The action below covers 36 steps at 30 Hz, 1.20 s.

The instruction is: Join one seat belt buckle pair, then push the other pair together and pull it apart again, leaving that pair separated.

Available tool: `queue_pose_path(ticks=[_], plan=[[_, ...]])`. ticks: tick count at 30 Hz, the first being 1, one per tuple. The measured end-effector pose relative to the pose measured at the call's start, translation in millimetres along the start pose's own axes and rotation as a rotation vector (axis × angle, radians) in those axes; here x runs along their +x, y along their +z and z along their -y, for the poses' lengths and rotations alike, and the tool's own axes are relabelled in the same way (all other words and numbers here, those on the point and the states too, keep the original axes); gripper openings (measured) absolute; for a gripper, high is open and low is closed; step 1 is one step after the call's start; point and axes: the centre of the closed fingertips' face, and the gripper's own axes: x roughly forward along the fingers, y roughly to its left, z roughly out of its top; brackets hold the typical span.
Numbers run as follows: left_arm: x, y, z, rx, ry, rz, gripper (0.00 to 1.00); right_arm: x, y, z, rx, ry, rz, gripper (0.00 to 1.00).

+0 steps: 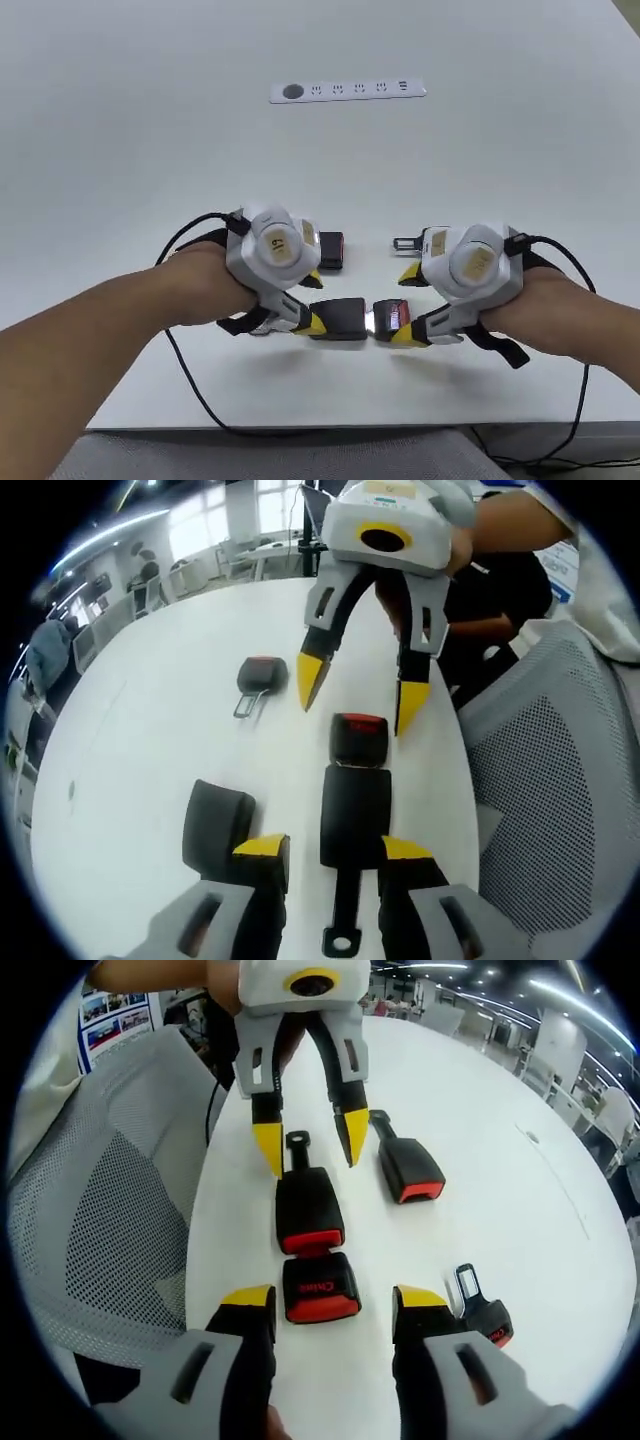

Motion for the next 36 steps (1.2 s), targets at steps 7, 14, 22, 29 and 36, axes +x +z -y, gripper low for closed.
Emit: queue_pose_path(ticks=[7, 14, 22, 29, 36], plan=[[-10.1, 10.6, -26.1, -0.033, 0.072, 0.075, 0.30, -10.4, 8.8, 12.6, 0.018, -0.008, 0.035, 0.49], [-14.4, 12.7, -38.4, -0.060, 0.097, 0.083, 0.34, -15.8, 5.8, 31.3, 0.027, -0.041, 0.034, 0.52], [-17.0, 7.2, -53.6, -0.070, 0.108, 0.071, 0.36, -23.3, 3.5, 55.9, 0.045, -0.064, 0.039, 0.47], [-16.7, 0.2, -74.9, -0.085, 0.107, 0.054, 0.38, -26.5, -5.1, 82.0, 0.032, -0.093, 0.022, 0.44], [-12.6, 2.3, -83.2, -0.074, 0.111, 0.040, 0.39, -26.9, -16.6, 103.6, 0.011, -0.103, -0.005, 0.42]])
